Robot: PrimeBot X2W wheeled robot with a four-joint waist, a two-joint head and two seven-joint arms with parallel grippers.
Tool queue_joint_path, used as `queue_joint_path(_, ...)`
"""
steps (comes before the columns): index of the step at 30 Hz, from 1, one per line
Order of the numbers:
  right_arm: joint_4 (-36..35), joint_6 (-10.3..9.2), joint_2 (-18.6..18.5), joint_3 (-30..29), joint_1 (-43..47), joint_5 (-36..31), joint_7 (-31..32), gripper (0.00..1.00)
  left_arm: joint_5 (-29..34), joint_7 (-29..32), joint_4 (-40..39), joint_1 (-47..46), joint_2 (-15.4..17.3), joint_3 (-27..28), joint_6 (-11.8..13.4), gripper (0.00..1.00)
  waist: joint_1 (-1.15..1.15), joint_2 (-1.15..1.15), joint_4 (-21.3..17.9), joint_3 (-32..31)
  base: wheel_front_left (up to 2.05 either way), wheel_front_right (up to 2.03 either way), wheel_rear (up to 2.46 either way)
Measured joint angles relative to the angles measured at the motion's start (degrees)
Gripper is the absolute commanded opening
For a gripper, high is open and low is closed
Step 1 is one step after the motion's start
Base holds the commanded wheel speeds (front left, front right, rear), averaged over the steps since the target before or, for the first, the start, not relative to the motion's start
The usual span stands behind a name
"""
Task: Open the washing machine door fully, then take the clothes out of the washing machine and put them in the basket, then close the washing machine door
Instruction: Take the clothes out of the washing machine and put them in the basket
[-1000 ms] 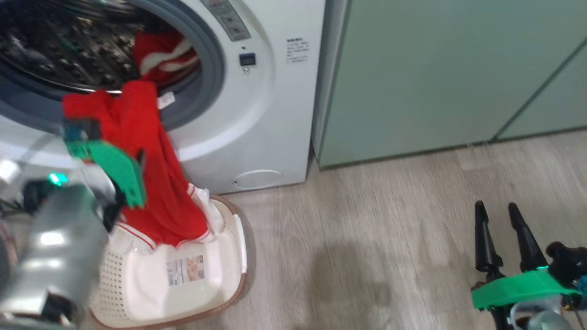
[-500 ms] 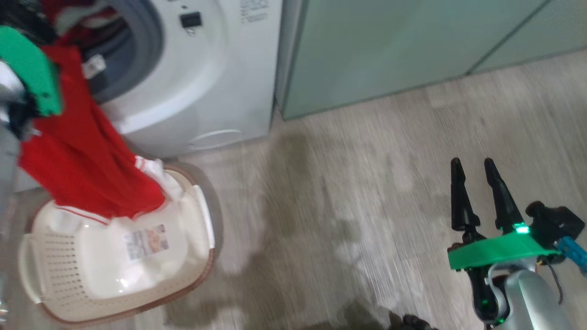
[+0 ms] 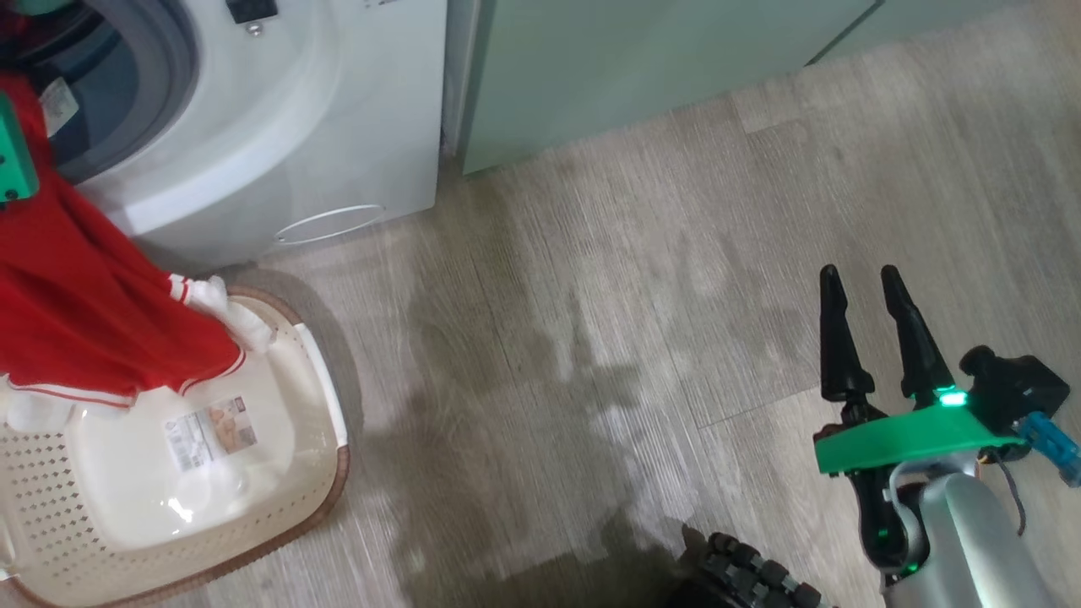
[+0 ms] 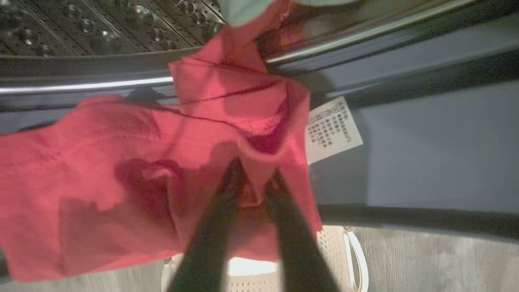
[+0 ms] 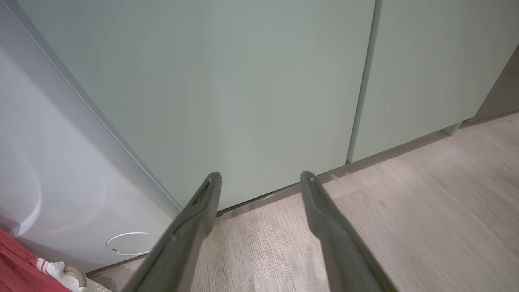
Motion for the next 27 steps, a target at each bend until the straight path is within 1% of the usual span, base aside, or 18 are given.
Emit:
queue_joint_path(3,0.02,0.0,0.03,-0.09,-0.2,0.0,0.0,1.0,-0.01,-0.74,0.21,0.23,0.01,-0.03,-0.08,0.0,0.0,0.0,0.45,-0.4,0.0,0.0,0.0)
queue_joint_path(6,0.16,0.0,0.07,-0.47,-0.17,-0.02,0.0,1.0,-0.16,-3.03,0.27,2.08,-0.13,-0.23,-0.52,0.0,0.0,0.0,1.04,-1.44,0.0,0.0,0.0)
queue_joint_path(9,0.26,0.0,0.08,-1.35,0.04,-0.11,0.0,1.0,-0.27,-5.55,0.54,5.08,-1.12,-0.62,-0.54,0.0,0.0,0.0,1.87,-3.09,0.0,0.0,0.0)
queue_joint_path(13,0.29,0.0,0.08,-2.43,1.7,-0.27,0.0,1.0,-1.42,-8.56,0.58,10.2,-4.28,-1.4,-1.07,0.0,0.0,0.0,3.57,-5.96,0.0,0.0,0.0)
queue_joint_path(17,0.36,0.0,-0.23,-3.42,4.81,-0.6,0.0,1.0,-2.71,-11.71,0.49,16.97,-8.22,-2.08,-1.09,0.0,0.0,0.0,5.89,-8.92,0.0,0.0,0.0)
queue_joint_path(20,0.48,0.0,-0.73,-3.63,5.78,-0.6,0.0,1.0,-3.16,-13.54,0.49,22.06,-10.43,-2.71,-1.09,0.0,0.0,0.0,7.83,-10.92,0.0,0.0,0.0)
queue_joint_path(25,0.33,0.0,-1.38,-3.89,5.88,-0.6,0.0,1.0,-4.32,-14.27,0.52,28.65,-13.65,-3.92,-1.51,0.0,0.0,0.0,10.97,-13.23,0.0,0.0,0.0)
queue_joint_path(27,-0.01,0.0,-1.86,-3.82,5.88,-0.6,0.0,1.0,-4.68,-14.25,0.64,30.78,-14.28,-4.19,-1.51,0.0,0.0,0.0,11.92,-13.6,0.0,0.0,0.0)
